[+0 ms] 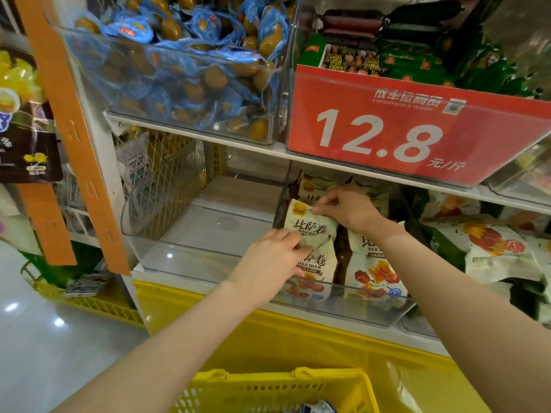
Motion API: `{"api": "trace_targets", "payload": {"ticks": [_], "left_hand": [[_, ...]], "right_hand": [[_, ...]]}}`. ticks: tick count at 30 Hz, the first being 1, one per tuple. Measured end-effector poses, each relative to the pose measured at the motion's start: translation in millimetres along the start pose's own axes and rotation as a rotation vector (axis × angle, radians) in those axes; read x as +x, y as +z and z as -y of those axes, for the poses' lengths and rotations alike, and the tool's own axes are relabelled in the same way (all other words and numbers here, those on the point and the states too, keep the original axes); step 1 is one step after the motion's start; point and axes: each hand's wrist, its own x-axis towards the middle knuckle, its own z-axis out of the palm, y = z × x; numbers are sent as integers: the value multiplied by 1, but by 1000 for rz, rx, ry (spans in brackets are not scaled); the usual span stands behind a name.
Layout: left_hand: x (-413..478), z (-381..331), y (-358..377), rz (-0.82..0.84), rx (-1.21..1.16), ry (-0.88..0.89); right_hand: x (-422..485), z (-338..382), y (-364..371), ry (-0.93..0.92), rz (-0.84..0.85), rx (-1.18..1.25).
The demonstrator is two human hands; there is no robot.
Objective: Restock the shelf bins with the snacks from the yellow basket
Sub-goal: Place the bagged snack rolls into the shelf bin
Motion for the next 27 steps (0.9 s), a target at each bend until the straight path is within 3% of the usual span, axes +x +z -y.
{"api": "trace_targets", "payload": {"ticks": [4, 13, 16, 20, 23, 27], "left_hand": [[2, 1, 2, 74, 49, 48], [-28, -19, -1, -60, -23, -78], [-60, -34, -6, -150, -86, -193], [-120, -56, 12, -302, -228, -407], [-172, -62, 45, -226, -264, -605], [-243, -49, 87, -65, -216, -866]], "right_hand": [[-16, 4, 2, -60, 7, -43], [-105, 1, 13, -285, -60, -453], [-146, -5, 28, -319, -48, -462], [-201, -21, 70, -440, -152, -417], [-234, -33, 121, -405, -18, -304], [-259, -69, 197, -123, 320, -247]]}}
